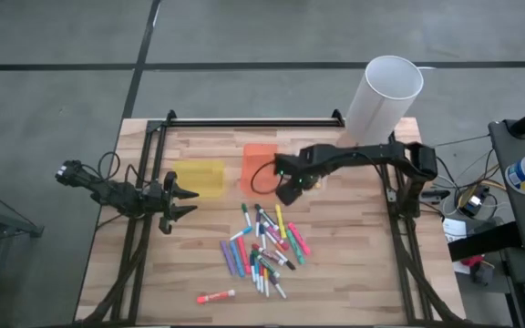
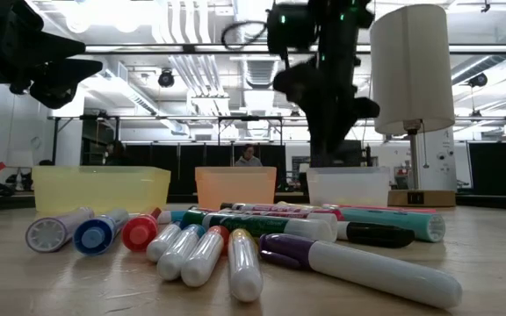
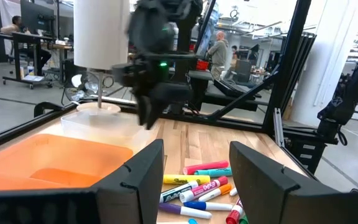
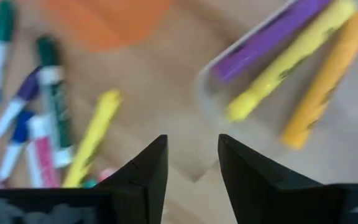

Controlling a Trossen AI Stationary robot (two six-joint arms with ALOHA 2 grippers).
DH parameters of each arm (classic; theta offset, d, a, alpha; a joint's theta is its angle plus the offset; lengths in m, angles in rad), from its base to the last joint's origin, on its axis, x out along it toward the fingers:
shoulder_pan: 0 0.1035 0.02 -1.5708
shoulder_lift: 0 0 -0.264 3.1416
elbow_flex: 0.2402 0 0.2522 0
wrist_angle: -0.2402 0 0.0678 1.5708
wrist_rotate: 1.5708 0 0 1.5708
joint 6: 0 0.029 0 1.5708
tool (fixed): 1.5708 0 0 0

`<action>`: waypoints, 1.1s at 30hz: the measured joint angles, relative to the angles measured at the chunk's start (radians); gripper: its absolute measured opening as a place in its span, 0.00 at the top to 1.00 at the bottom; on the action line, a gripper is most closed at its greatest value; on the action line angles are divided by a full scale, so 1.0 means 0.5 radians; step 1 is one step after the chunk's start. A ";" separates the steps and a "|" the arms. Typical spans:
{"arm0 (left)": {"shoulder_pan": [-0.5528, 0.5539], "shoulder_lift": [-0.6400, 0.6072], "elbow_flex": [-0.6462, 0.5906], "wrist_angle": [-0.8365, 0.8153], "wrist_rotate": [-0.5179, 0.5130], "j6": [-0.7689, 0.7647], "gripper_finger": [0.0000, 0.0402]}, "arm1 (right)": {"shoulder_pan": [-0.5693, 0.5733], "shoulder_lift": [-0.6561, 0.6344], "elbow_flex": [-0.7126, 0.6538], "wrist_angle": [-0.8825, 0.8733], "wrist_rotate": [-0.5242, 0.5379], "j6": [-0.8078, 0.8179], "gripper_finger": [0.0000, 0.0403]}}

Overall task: Pick & Place Markers
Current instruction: Put the pink highlighter into the transparent bin

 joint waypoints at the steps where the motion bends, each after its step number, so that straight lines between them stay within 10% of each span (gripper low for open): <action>1: 0.001 0.000 0.000 0.001 0.000 0.000 0.56 | 0.053 0.000 0.012 0.003 -0.002 0.028 0.68; 17: 0.000 0.000 0.000 0.001 0.000 0.000 0.56 | 0.747 0.025 -0.002 0.022 0.069 0.621 0.69; 33: 0.001 0.000 0.000 0.001 0.000 0.000 0.56 | 0.865 0.027 -0.315 0.382 0.064 0.886 0.63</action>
